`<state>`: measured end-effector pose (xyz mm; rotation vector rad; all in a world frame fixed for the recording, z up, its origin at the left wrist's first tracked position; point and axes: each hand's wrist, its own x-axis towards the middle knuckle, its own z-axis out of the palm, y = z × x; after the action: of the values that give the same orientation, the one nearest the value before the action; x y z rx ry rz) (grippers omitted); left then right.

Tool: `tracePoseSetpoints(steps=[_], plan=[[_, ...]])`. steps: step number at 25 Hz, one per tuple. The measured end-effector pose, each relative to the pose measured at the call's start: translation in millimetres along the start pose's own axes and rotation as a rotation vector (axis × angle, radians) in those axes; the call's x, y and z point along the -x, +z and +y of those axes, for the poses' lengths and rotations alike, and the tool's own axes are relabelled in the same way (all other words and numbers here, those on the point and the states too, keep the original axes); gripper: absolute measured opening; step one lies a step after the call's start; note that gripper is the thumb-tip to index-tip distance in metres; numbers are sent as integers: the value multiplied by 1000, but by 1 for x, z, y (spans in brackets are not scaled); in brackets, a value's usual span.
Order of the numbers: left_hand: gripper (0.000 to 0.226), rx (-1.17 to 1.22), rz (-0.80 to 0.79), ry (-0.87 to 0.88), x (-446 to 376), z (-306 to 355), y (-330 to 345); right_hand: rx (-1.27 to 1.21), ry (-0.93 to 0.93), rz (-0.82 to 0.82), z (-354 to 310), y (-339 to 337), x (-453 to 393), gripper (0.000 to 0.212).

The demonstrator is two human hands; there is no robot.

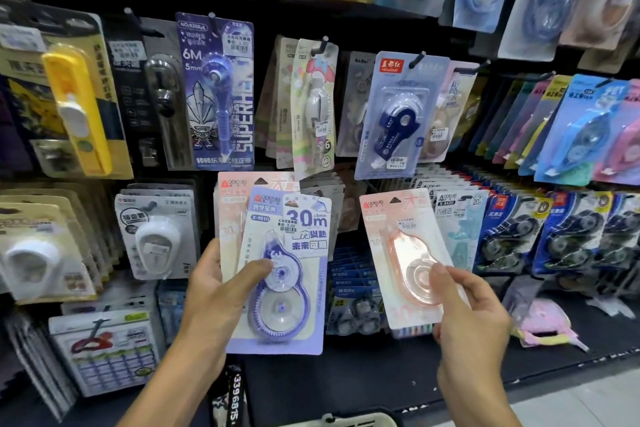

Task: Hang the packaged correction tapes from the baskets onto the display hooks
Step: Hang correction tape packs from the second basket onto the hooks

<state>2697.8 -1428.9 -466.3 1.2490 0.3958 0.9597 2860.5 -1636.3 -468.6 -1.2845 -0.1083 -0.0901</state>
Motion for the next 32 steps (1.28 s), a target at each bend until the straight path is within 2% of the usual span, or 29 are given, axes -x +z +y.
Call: tracePoseSetpoints(steps=[5,9,13,20,22,25,26,28,30,32], plan=[[52,19,-65,15,4,2,0,-11,8,49,-1,-5,-1,7],[43,60,-78,39,3,1,-4,10,43,-30,1,-4,0,4],[48,37,-101,2,7,-5,-2,52,27,-73,3,9,-1,6],[51,1,-115,-68,11,-15,-1,67,20,-18,9,-3,-3,11],[51,15,-121,-71,12,-15,1,86,70,-103,8,4,-7,18],[57,12,-134,-64,14,-13,4,39,202,-332,4,20,-6,58],[59,11,-125,-63,15,-12,6,97,181,-397,7,23,-1,62],[57,8,-108,-59,14,-12,10,156,156,-593,18,28,20,63],[53,19,-130,-62,15,-12,15,126,214,-797,32,32,42,62],[54,34,-157,-77,17,-12,19,78,234,-786,38,35,49,46]])
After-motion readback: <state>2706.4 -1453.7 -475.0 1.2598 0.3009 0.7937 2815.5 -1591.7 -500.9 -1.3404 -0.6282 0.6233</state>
